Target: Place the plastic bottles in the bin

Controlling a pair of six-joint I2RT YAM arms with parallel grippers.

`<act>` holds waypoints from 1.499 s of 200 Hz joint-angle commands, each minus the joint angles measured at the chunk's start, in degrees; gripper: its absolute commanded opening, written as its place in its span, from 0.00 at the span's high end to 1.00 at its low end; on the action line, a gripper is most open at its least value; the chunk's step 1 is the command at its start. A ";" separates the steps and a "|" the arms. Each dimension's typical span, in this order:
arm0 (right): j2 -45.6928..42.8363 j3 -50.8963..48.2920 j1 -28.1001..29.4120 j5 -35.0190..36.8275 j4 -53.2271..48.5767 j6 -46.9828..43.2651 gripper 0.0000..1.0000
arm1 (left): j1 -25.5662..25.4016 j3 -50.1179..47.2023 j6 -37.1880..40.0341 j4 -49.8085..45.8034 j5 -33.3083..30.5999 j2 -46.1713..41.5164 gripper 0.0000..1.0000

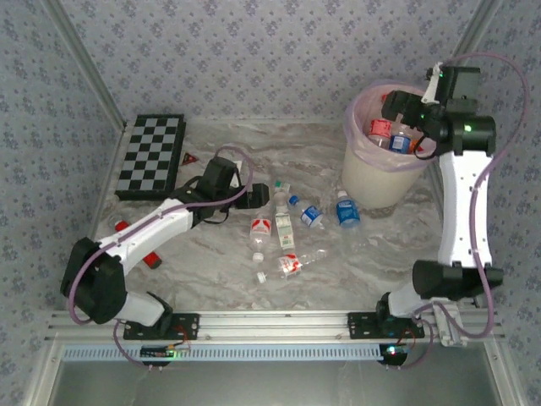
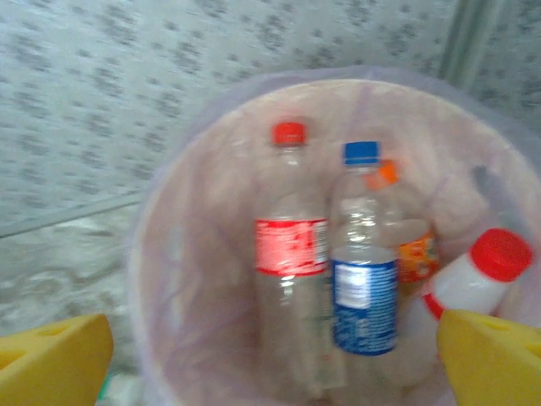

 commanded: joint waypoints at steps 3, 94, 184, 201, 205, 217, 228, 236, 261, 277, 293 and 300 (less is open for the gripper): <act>-6.58 -8.51 -0.45 -13.67 6.10 3.46 0.00 | 0.19 3.43 -2.23 -5.26 -2.55 2.25 0.01; -17.72 -25.12 -2.75 -12.89 7.18 7.99 0.00 | -5.94 -1.31 -0.20 -14.61 9.73 3.06 0.02; -17.10 -27.14 -2.14 -13.15 7.69 9.04 0.00 | -6.42 -2.72 1.59 -7.04 7.87 13.94 0.25; -17.18 -27.28 -2.05 -13.49 8.11 9.12 0.00 | -6.55 -2.36 1.68 -8.00 6.63 14.41 0.33; -17.19 -27.30 -2.05 -13.38 8.21 9.13 0.00 | -6.55 -2.13 1.68 -8.26 6.34 14.46 0.36; -17.03 -27.97 -1.91 -13.02 8.68 9.39 0.00 | -6.55 -1.00 2.05 -9.30 6.51 14.50 0.41; -16.71 -28.34 -1.96 -13.09 8.71 9.50 0.00 | -6.55 0.32 2.63 -10.99 6.68 14.42 0.43; -16.55 -28.35 -1.87 -13.48 8.45 9.61 0.00 | -6.55 1.29 3.27 -12.54 6.46 14.21 0.44; -17.83 -28.26 -1.09 -15.81 9.52 10.05 0.00 | -6.55 3.06 4.66 -17.24 4.32 11.41 0.45; -19.25 -28.72 -0.38 -19.56 12.47 11.45 0.00 | -6.55 3.20 5.12 -19.04 2.93 7.50 0.45; -19.73 -30.08 1.48 -25.62 16.52 13.01 0.00 | -6.17 4.07 6.66 -21.00 0.47 3.41 0.45; -19.59 -30.93 2.88 -28.44 19.10 14.31 0.00 | -5.69 4.73 7.50 -21.13 -0.25 1.75 0.45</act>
